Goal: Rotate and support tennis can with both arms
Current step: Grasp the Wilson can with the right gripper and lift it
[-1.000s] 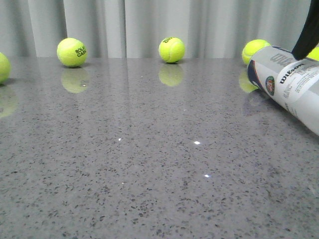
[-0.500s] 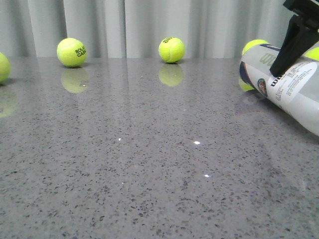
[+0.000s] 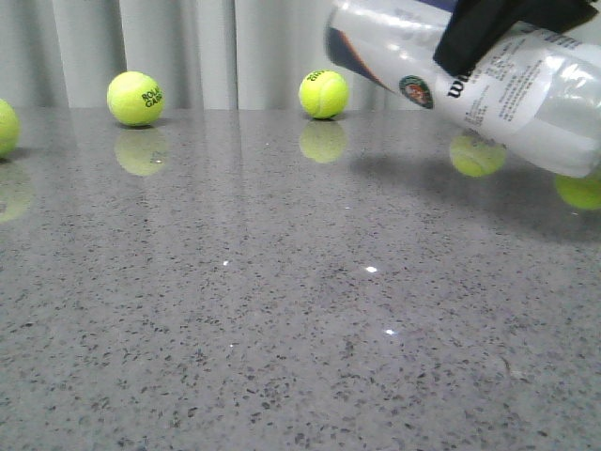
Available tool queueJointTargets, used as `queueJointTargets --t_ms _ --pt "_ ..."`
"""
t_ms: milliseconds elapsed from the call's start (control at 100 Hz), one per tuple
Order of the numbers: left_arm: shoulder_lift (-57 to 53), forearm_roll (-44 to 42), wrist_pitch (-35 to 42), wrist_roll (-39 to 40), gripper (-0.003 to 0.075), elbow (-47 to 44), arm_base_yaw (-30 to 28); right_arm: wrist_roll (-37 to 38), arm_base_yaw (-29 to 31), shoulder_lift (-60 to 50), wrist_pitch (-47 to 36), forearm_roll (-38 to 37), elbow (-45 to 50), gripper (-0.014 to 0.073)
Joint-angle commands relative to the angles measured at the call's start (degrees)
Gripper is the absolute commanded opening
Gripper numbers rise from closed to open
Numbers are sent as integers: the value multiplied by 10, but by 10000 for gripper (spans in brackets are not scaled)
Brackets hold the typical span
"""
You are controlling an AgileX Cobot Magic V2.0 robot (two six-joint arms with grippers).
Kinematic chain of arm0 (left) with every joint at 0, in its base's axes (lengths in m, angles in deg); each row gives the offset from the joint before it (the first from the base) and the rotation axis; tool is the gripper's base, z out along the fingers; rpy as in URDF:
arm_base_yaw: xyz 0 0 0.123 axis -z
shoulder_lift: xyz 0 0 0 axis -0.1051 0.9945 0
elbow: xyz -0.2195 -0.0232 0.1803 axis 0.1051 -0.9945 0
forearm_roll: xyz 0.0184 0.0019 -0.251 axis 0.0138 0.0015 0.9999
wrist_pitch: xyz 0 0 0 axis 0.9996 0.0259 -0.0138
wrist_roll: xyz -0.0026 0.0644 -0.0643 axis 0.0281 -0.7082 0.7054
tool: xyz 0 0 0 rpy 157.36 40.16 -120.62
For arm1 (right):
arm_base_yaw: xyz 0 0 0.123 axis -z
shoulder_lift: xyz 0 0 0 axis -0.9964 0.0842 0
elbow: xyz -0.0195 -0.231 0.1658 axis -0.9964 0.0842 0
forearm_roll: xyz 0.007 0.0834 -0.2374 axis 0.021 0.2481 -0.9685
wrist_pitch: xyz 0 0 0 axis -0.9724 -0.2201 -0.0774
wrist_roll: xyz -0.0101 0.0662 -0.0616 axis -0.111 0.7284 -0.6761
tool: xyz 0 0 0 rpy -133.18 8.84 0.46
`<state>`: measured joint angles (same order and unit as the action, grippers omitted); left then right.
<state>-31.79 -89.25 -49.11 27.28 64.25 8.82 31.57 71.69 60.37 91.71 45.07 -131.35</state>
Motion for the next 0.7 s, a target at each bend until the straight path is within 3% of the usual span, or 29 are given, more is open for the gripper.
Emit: queueJointTargets --t_ms 0,270,690 --pt "-20 1 47 3 -19 -25 -2 -89 -45 -14 -37 -24 -27 339" --pt "-20 1 47 3 -19 -25 -2 -336 -158 26 -88 -51 -27 339" --pt "-20 1 47 3 -19 -25 -2 -341 -170 85 -121 -52 -27 363"
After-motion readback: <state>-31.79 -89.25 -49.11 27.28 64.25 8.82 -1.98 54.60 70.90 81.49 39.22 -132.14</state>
